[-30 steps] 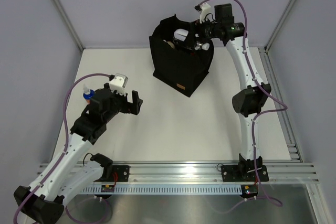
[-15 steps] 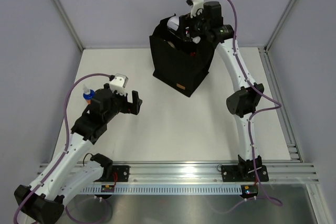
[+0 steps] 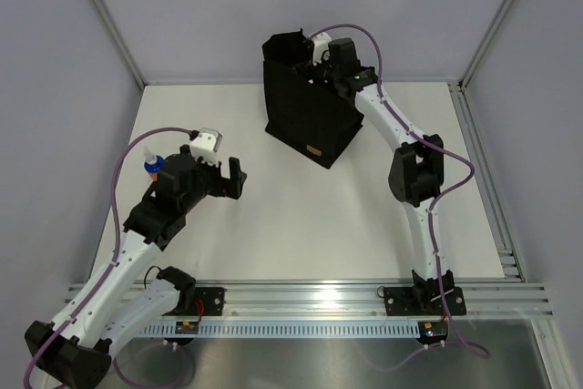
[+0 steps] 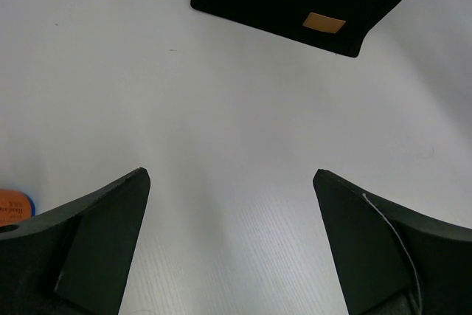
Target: Place the personal care products into the canvas bag
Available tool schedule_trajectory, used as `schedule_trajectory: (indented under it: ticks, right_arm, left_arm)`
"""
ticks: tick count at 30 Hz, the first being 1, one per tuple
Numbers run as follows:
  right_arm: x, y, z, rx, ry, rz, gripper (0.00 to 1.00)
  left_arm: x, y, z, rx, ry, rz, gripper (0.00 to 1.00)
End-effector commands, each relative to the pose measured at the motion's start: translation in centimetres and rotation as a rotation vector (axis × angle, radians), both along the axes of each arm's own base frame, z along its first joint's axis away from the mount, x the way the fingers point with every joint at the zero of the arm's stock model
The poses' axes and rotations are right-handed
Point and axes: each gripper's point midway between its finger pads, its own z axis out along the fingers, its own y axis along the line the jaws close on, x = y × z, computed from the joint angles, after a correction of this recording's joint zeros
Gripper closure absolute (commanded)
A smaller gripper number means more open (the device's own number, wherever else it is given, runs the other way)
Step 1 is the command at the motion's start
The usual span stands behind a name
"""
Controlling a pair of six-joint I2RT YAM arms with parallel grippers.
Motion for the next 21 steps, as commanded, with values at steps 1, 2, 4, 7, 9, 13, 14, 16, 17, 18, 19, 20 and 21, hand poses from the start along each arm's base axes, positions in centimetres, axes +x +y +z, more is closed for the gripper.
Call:
schedule_trajectory:
  ticks: [1,2,4,7,9,13,14,16,17,18,19,20,21]
  right_arm:
    - [-2.3,0.0,10.1,0.044,-0.215,0.107,0.51]
    - [-2.9,0.0,10.4,0.043,-0.208,0.122,0.25]
    - [-4.1,-0.2,10.7,0.020,-0.175,0.155,0.05]
    - [-5.8,-0.8,12.7,0.003,-0.173,0.177,0.01]
    - [-7.0,-1.5,14.7,0.008,-0.188,0.177,0.00]
    - [-9.4,-2.8,17.8,0.064,-0.205,0.197,0.01]
    - [-9.9,-3.0,18.5,0.078,-0.213,0.205,0.00]
    - [-11.2,-3.9,20.2,0.099,-0.225,0.210,0.00]
    - [-12.4,-4.2,21.3,0.116,-0.229,0.232,0.00]
    - [-13.1,-4.5,21.9,0.130,-0.229,0.239,0.01]
    - [-13.5,-5.2,22.4,0.140,-0.228,0.237,0.01]
    - [-15.2,-5.6,24.1,0.165,-0.253,0.267,0.00]
    - [-15.8,-6.0,23.6,0.171,-0.231,0.270,0.01]
  left_arm:
    - [0.6,-0.1,1.2,-0.014,-0.049,0.011,0.01]
    - [0.6,0.0,1.3,-0.014,-0.051,0.012,0.01]
    - [0.6,0.2,1.4,-0.014,-0.053,0.020,0.01]
    - [0.4,0.5,1.9,-0.029,-0.063,0.042,0.01]
    - [0.1,0.6,1.8,-0.045,-0.057,0.053,0.01]
    - [-0.6,0.8,1.5,-0.080,-0.022,0.076,0.01]
    - [-0.7,0.9,1.5,-0.084,-0.021,0.079,0.01]
    - [-1.1,1.3,1.9,-0.098,-0.025,0.100,0.01]
    - [-1.1,1.7,2.0,-0.096,-0.028,0.125,0.01]
    - [-1.3,2.1,2.3,-0.101,-0.033,0.145,0.01]
    - [-1.3,2.7,2.4,-0.110,-0.036,0.186,0.01]
    - [-1.4,3.0,2.6,-0.115,-0.041,0.202,0.01]
    - [-1.5,3.2,2.5,-0.119,-0.040,0.215,0.01]
